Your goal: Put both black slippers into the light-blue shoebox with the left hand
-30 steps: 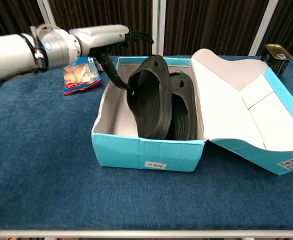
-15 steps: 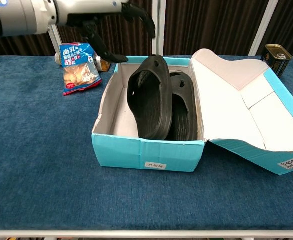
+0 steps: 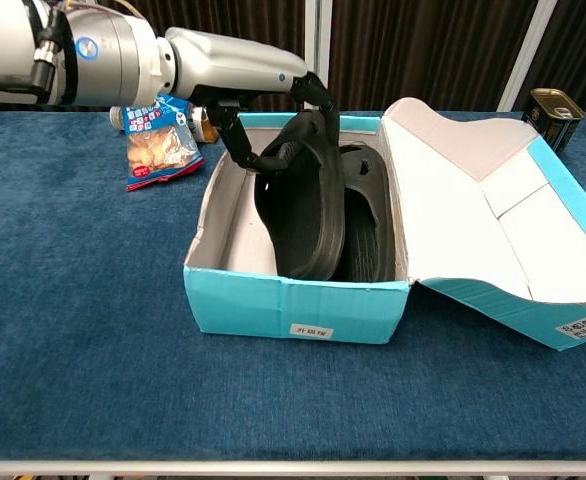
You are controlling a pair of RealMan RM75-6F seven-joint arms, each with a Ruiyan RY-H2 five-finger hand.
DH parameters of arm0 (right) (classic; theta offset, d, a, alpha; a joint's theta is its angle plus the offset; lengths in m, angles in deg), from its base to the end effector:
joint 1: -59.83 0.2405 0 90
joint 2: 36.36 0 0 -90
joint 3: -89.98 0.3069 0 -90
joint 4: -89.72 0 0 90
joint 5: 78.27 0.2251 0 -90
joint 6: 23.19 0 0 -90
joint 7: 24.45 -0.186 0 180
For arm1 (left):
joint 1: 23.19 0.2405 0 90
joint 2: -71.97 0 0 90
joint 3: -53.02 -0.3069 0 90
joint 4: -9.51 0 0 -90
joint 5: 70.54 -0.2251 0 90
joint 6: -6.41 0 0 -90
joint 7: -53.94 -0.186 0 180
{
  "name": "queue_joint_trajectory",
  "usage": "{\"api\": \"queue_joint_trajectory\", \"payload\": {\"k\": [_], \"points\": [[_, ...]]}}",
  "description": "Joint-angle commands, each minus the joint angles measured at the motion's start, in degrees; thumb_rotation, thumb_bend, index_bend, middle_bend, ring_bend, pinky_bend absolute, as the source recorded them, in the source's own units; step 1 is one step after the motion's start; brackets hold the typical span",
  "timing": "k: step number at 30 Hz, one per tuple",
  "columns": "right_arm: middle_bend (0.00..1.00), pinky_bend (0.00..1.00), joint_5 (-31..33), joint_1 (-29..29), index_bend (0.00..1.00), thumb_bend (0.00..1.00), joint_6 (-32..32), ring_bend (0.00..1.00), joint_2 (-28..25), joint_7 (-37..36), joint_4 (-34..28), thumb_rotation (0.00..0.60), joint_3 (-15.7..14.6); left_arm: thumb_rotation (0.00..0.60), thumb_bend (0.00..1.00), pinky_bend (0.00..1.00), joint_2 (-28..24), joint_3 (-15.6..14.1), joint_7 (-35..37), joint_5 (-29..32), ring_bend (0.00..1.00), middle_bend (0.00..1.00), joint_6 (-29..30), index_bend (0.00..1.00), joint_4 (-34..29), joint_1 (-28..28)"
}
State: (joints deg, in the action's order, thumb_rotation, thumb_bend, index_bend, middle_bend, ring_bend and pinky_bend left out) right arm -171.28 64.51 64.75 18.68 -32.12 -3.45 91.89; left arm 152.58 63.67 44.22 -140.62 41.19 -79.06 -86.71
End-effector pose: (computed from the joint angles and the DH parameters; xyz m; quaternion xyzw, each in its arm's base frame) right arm -0.3447 -0.2221 0.2194 0.6262 -0.3512 0.4143 0.5593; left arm -0.0306 0.4374 -0.0492 -0.8714 -0.2645 -0.3371 0.2389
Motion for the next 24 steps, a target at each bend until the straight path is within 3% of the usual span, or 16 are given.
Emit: {"api": "queue_joint_trajectory", "payload": {"k": [1, 20, 24], "points": [[0.04, 0.00, 0.1, 0.0, 0.00, 0.13, -0.1, 0.00, 0.0, -0.1, 0.1, 0.600, 0.0, 0.600, 0.40, 0.11, 0.6, -1.1, -2.2, 3.4, 0.00, 0.14, -1.1, 0.26, 0.8, -0.9], [0.04, 0.00, 0.0, 0.0, 0.00, 0.13, 0.0, 0.00, 0.1, -0.3, 0.2, 0.600, 0.0, 0.600, 0.39, 0.11, 2.3, -6.5, -10.7, 14.9, 0.00, 0.14, -0.3, 0.26, 2.5, -2.9], [0.04, 0.00, -0.2, 0.0, 0.00, 0.13, 0.3, 0.00, 0.1, -0.2, 0.1, 0.600, 0.0, 0.600, 0.39, 0.11, 1.5, -6.0, -9.8, 15.3, 0.00, 0.14, 1.3, 0.26, 0.4, -2.3]]}}
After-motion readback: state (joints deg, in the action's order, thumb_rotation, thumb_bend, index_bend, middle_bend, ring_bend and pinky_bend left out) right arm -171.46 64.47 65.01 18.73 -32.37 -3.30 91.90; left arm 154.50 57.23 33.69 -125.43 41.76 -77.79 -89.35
